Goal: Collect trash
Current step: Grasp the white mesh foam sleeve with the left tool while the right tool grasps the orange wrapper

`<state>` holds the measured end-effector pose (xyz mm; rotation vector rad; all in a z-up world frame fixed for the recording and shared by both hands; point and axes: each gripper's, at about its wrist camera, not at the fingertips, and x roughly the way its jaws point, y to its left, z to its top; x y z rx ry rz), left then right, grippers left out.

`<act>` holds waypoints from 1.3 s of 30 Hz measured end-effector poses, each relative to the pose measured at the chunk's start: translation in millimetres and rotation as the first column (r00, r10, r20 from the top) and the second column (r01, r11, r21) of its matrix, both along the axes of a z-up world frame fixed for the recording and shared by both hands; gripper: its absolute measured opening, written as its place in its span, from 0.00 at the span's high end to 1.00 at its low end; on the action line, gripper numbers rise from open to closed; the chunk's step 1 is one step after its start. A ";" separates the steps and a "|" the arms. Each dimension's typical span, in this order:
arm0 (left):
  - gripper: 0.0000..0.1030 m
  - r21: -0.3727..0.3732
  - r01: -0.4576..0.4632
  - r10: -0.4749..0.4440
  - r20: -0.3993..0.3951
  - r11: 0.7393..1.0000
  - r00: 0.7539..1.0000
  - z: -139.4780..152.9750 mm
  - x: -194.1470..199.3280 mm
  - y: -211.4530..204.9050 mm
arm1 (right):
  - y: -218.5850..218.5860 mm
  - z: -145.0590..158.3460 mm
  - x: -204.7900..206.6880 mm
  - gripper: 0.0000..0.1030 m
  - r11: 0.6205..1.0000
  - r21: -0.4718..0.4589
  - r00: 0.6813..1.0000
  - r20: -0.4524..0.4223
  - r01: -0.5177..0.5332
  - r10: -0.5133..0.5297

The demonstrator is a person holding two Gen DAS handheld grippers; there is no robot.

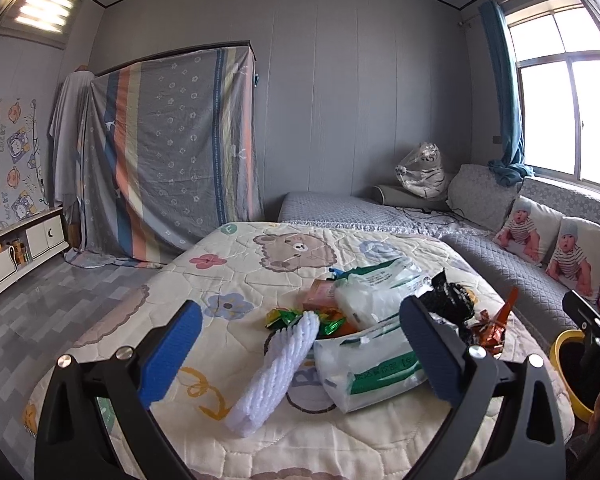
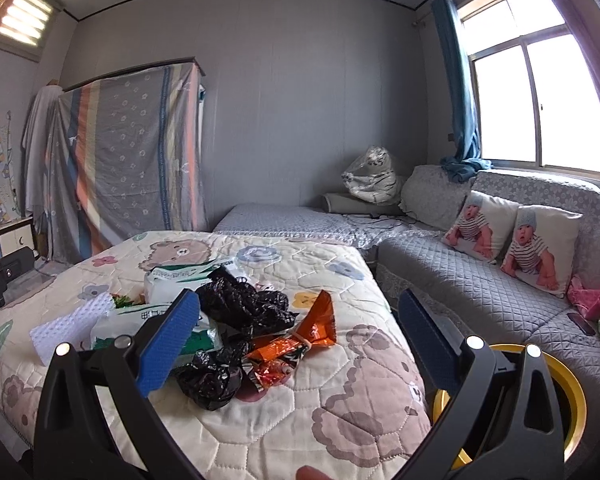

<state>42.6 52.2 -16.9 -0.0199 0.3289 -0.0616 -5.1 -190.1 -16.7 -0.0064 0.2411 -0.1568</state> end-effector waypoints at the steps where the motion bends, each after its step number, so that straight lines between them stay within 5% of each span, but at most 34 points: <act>1: 0.07 0.015 -0.002 0.002 -0.019 1.000 1.000 -3.4 4.7 5.2 | -2.1 -1.3 7.8 0.08 0.999 0.019 0.999 -0.032 -0.031 0.031; 8: 0.07 0.103 0.047 -0.033 -0.129 0.994 0.991 -34.3 28.8 23.2 | -5.7 -10.8 38.3 0.08 0.994 0.013 0.988 -0.116 -0.105 0.106; 15: 0.07 0.055 0.094 -0.078 -0.247 0.994 0.966 -61.7 60.5 35.2 | -17.8 -24.3 63.1 0.08 0.997 0.007 0.979 -0.187 -0.078 0.078; 25: 0.07 0.072 0.132 -0.102 -0.322 0.989 0.941 -73.2 87.6 32.7 | -62.5 -40.5 114.5 0.08 0.986 0.158 0.948 -0.303 -0.050 0.096; 36: 0.08 0.070 0.106 -0.069 -0.399 0.992 0.914 -89.1 111.5 34.3 | -75.3 -60.3 158.0 0.08 0.974 0.225 0.916 -0.397 0.031 0.062; 39: 0.14 0.070 0.110 -0.072 -0.408 0.991 0.910 -90.7 116.4 33.1 | -80.8 -65.0 166.8 0.08 0.967 0.248 0.909 -0.413 0.054 0.055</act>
